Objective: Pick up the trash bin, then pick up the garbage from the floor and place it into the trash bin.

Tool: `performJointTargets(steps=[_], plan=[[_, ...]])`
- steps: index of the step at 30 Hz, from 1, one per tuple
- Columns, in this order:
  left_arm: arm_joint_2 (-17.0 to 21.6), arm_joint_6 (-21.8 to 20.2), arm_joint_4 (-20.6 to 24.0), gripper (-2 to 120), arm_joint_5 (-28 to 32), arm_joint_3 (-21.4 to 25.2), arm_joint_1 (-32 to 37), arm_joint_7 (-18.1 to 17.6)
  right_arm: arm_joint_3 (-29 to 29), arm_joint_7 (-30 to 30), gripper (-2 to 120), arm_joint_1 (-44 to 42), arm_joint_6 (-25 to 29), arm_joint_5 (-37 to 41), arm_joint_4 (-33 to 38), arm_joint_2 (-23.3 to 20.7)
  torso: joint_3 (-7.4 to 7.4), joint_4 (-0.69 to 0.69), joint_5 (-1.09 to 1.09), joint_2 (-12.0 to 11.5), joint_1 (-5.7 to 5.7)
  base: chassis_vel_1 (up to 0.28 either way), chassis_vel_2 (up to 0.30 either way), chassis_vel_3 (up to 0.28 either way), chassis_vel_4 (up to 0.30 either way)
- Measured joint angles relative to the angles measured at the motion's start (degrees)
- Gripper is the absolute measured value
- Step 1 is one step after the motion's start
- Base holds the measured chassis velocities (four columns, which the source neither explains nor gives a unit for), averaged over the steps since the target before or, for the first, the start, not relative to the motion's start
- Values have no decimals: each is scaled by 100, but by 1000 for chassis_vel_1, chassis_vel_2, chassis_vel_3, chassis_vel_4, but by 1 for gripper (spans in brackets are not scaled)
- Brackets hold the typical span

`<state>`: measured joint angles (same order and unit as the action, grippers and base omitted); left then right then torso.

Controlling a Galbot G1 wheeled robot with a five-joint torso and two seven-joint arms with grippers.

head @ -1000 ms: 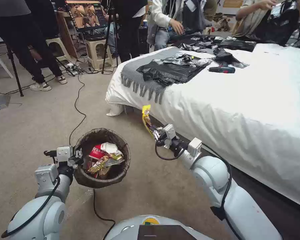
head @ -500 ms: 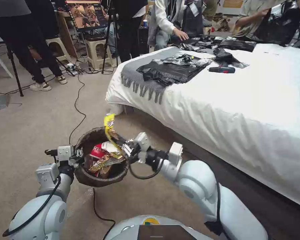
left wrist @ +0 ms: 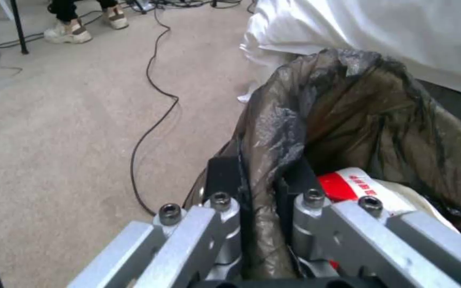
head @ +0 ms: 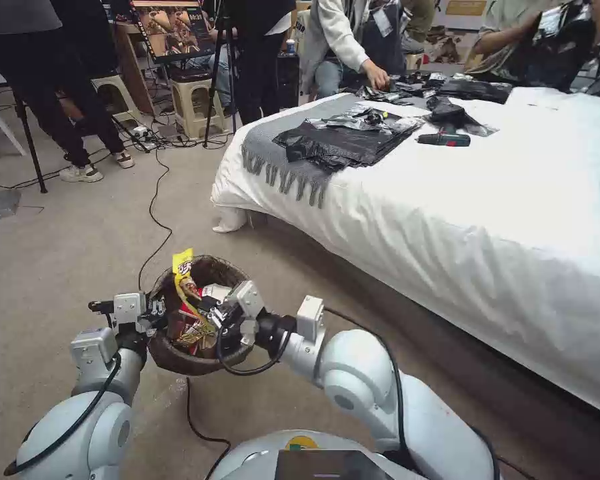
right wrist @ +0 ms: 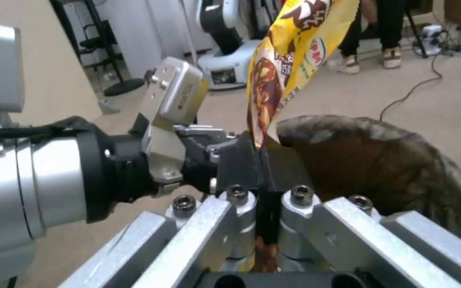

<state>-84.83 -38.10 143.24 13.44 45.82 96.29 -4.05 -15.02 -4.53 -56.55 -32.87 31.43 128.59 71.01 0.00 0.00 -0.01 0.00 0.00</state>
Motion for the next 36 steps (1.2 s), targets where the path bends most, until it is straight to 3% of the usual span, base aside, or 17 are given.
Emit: performJointTargets(steps=[7,25,29,34,36], plan=[[-1,0,0,7,7,5,4,-1,-102,17,-2,-13,38,-256,-186,93,0,0,0,0,0,0,0,0,0],[8,0,0,7,24,1,-13,-1,-71,237,60,-18,222,-478,-110,27,0,0,1,0,0,0,0,0,0],[15,2,0,7,21,2,-24,-1,36,290,80,-14,259,-470,-1,-113,0,0,1,0,0,0,0,0,0],[-2,2,0,7,15,-16,-32,1,277,293,97,-28,268,-438,115,-213,0,0,1,0,0,0,0,0,0],[-3,3,0,7,14,-17,-33,1,300,293,98,-31,269,-432,123,-217,0,0,1,0,0,0,0,0,0]])
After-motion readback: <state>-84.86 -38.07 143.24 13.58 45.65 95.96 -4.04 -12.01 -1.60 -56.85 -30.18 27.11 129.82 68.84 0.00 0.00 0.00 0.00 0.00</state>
